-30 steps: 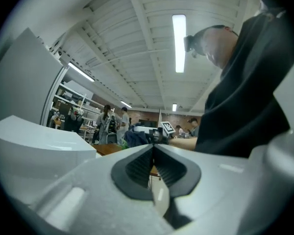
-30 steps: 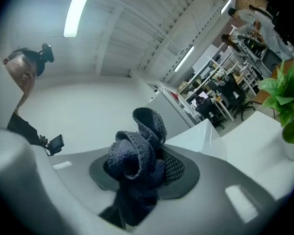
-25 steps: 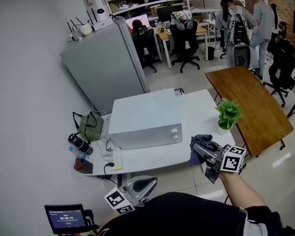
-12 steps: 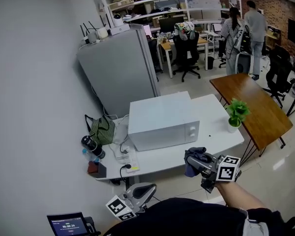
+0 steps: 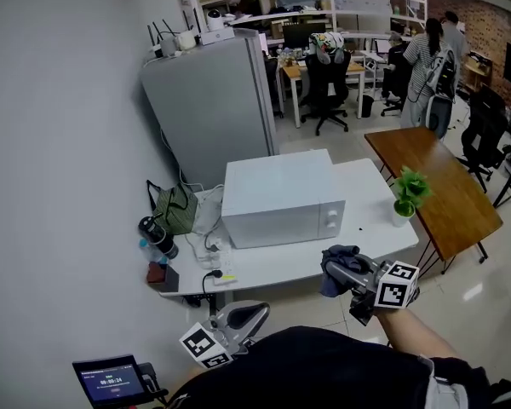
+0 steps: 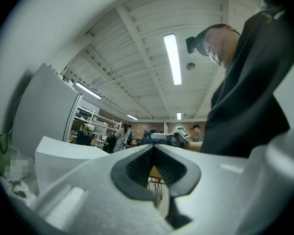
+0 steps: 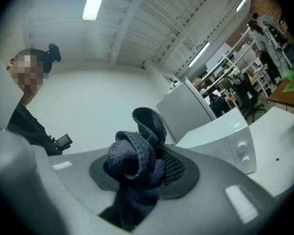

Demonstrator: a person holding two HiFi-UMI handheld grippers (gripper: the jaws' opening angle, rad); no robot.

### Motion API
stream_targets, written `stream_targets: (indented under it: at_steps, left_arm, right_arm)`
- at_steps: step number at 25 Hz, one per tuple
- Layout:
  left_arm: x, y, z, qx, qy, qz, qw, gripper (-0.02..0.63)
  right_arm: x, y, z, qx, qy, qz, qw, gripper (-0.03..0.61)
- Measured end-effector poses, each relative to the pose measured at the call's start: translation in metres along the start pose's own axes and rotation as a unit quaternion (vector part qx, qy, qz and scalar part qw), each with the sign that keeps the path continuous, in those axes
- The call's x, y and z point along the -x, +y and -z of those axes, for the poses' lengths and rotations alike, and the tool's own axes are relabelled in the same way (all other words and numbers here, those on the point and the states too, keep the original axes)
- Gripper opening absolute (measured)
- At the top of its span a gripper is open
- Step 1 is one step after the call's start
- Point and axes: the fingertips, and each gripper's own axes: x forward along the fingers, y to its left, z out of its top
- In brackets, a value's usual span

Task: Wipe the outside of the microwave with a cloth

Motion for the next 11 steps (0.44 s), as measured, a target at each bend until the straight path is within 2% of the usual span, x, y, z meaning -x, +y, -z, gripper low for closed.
stream_targets:
  at_steps: [5,11]
  left_arm:
    - [-0.012,-0.001,-0.003,0.014,-0.006,0.002,0.9999,0.005]
    - [-0.025,-0.003,-0.008,0.002,-0.004,0.011,0.9999,0.005]
  right_arm:
    - [0.006,0.001,-0.017,0.015,0.001,-0.002,1.000,0.140]
    - [0.009,0.000,-0.025,0.024,0.001,-0.004,1.000,0.140]
